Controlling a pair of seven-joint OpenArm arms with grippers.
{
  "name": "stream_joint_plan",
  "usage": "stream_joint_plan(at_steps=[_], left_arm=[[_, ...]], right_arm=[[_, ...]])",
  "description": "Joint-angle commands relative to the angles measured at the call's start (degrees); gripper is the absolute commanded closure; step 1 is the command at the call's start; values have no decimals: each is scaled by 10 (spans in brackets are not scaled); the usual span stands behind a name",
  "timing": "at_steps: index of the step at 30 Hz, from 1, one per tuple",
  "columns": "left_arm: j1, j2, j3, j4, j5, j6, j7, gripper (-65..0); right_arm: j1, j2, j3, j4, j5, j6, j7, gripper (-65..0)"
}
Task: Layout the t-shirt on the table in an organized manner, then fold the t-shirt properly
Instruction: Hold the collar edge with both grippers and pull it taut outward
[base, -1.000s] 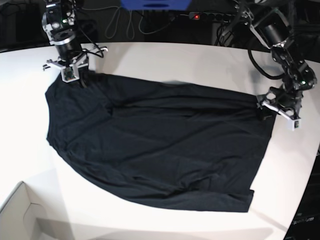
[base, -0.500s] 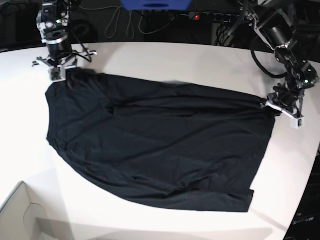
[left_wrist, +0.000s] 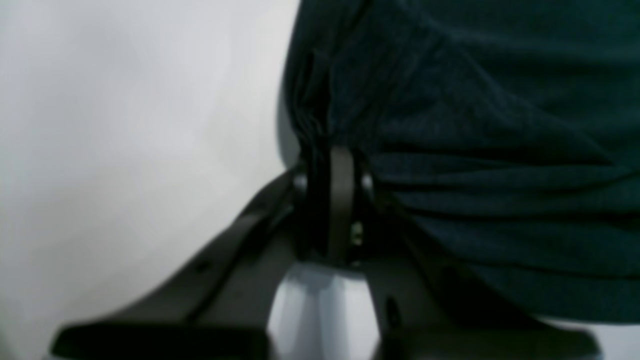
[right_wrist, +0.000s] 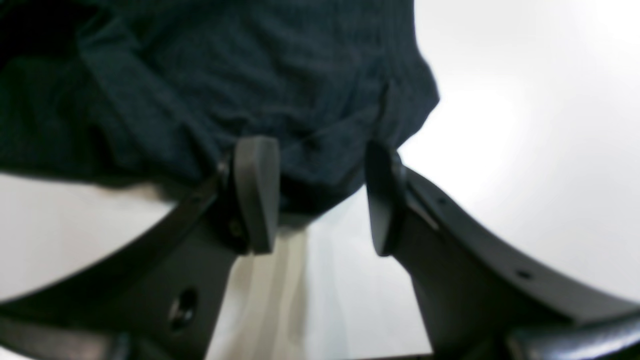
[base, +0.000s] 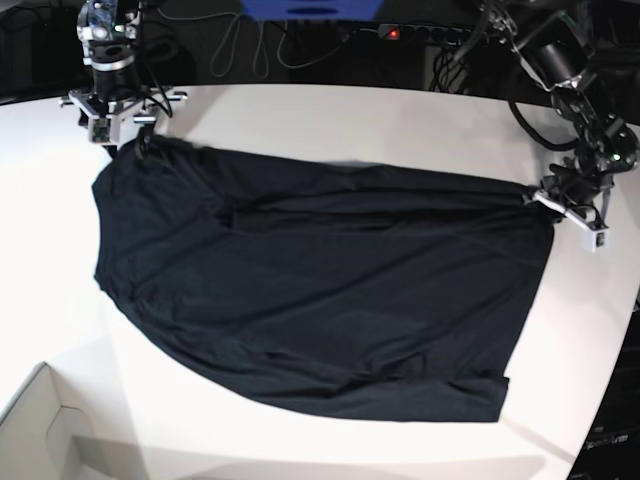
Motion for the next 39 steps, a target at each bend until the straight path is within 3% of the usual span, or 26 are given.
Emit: stream_joint_plan(at_steps=[1,19,21,27,37,39], left_arm=[[-6,-7,0,9,8,3,6,0],[-7,-19,0,9,7,3,3,0],[-7,-19,0,9,7,3,3,0],[-7,-25,0,9,7,3,5,0],[-6,-26,0,6,7,3,6,0],[-6,-26,0,6,7,3,6,0]], right_arm=[[-11,3,1,6,3,-2,15,-286],[24,6,0,-45,3,-2,15,-281],[24,9,1,-44,3,-2,18,-252],[34,21,0,-43,3,-2,15,-41],[50,45,-1,-44,1,-1,15,-28],[59,50,-1,-45,1,16,14,-28]])
